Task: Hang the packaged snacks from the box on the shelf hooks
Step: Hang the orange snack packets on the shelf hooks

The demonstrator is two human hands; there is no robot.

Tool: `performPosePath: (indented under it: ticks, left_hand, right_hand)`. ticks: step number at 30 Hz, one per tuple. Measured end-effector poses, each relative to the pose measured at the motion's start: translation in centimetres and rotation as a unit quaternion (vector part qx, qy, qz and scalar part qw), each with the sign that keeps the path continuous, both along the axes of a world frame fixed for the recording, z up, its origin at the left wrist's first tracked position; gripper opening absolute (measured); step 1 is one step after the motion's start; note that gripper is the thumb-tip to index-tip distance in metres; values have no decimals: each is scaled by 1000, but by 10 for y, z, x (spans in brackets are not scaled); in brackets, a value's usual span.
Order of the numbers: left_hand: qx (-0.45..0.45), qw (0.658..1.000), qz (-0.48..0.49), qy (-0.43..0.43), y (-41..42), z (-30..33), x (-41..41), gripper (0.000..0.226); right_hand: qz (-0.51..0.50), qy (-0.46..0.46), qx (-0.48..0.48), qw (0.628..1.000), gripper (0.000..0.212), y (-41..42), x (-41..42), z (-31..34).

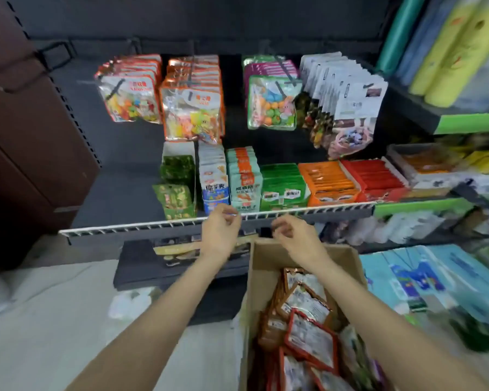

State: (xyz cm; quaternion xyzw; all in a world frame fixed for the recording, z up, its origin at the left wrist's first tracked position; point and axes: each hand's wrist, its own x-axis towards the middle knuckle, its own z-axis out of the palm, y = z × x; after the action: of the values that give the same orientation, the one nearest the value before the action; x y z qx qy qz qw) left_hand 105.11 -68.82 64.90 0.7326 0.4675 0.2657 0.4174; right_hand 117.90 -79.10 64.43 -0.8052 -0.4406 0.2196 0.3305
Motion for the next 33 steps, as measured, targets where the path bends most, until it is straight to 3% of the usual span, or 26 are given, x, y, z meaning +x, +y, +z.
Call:
performPosePath:
  ticks: [5, 8, 11, 13, 17, 20, 22, 24, 26, 29, 33]
  left_hand:
    - [83, 969, -136, 187, -87, -73, 23, 20]
    - [53, 919, -277, 277, -114, -104, 32, 34]
    - [-32, 843, -410, 347, -126, -128, 33, 69]
    - [-41, 805, -451, 384, -127, -140, 31, 77]
    - [-1, 769, -476, 427, -124, -145, 29, 58]
    - [92, 724, -502, 464, -131, -135, 30, 33]
    - [161, 711, -489, 479, -139, -129, 30, 22]
    - [197, 740, -444, 466, -143, -120, 25, 24]
    - [164, 815, -378, 407, -139, -113, 15, 24]
    - [106, 901, -291, 303, -136, -103, 4, 22]
    - [89, 936, -220, 262, -138, -96, 4, 19]
  right_hand:
    - [10, 3, -145, 989, 33, -87, 27, -84]
    - [66, 22, -231, 970, 54, -114, 34, -116]
    - [135, -17, -277, 951, 58, -122, 42, -141]
    - [161, -52, -302, 938, 55, -120, 46, -147]
    - [243, -50, -365, 897, 41, -113, 46, -149]
    - [295, -43, -405, 864, 36, -112, 38, -149]
    - [304, -26, -401, 864, 35, -114, 35, -144]
    - [297, 10, -367, 881, 41, -115, 38, -135]
    - [268, 11, -314, 911, 39, -118, 43, -122]
    - [183, -99, -247, 947, 43, -129, 52, -101]
    - [105, -163, -306, 932, 49, -154, 41, -84]
